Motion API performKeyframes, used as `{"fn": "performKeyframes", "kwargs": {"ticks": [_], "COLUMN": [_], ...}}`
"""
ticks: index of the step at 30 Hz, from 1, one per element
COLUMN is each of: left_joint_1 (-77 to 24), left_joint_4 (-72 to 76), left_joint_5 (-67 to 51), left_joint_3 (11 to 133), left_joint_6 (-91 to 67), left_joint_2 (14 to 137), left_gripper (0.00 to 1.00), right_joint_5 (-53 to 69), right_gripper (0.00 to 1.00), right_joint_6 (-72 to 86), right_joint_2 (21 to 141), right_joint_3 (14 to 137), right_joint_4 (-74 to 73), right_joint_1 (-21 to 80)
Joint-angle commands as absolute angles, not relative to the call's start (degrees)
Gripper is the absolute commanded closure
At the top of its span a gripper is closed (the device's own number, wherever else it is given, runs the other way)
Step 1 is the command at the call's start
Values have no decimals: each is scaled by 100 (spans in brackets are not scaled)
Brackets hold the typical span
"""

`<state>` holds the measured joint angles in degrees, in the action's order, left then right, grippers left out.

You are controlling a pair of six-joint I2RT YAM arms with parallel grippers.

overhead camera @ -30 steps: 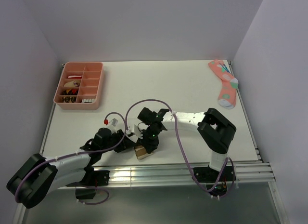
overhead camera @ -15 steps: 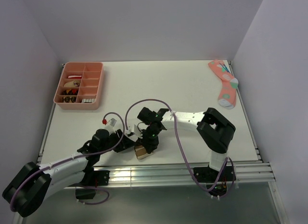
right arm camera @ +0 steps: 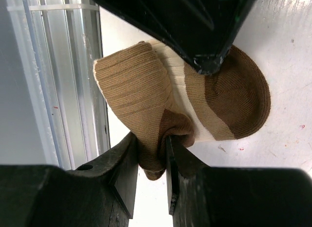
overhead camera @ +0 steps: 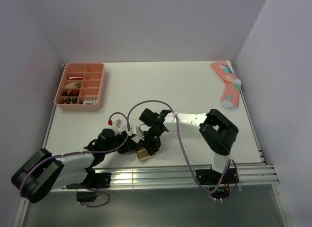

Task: Roll the socks
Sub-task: Roll the sock at the center of the board.

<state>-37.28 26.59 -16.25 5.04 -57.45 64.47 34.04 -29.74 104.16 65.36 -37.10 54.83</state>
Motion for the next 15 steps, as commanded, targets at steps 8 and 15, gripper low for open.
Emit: {"fn": "performKeyframes", "kwargs": {"ticks": [8, 15], "left_joint_1": [-3894, -3780], "left_joint_4": [3075, 4094], "left_joint_5": [-1626, -1564], "left_joint_3": [967, 1213], "left_joint_6": [-5326, -5414], "left_joint_2": [7470, 8207], "left_gripper": [99, 100], "right_joint_5": [2497, 2680], "right_gripper": [86, 86], "right_joint_6": [-3050, -3225], "right_joint_2": [10784, 10995], "right_joint_3": [6328, 6600], "right_joint_4": [-4341, -4789], "right_joint_1": [5388, 5300]}}
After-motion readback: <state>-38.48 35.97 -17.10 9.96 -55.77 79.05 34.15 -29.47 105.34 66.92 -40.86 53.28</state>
